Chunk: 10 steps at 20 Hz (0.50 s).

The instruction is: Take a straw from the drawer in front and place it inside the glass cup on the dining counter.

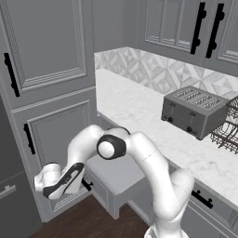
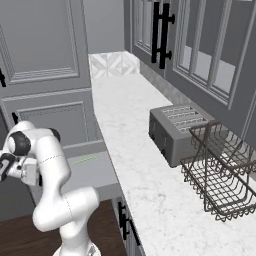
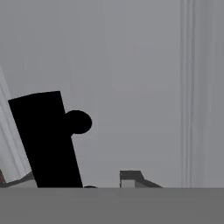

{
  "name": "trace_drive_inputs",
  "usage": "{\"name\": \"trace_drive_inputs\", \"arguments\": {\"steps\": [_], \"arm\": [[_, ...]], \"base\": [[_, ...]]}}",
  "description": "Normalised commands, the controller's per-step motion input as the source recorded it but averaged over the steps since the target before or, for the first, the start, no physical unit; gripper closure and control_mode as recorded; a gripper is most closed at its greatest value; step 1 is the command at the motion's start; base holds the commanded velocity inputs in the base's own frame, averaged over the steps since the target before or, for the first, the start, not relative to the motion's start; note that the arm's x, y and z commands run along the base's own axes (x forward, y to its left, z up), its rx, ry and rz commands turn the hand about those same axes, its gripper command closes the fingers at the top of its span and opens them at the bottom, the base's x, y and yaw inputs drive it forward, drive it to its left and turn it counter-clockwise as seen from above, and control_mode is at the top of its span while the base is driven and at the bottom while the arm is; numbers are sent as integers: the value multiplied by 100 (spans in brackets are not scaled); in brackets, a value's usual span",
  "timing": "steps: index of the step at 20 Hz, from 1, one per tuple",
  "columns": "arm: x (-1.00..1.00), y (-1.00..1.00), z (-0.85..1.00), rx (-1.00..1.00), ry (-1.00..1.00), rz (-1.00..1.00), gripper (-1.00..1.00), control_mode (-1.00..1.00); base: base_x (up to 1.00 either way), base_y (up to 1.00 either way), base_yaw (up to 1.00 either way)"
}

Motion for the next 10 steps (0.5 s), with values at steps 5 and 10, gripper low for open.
{"name": "trace_drive_inputs", "arguments": {"steps": [5, 10], "arm": [[-56, 0, 98, 61, 22, 0, -100, -100], [-48, 0, 73, 61, 26, 3, -100, -100]], "base": [[0, 0, 0], [0, 0, 0]]}}
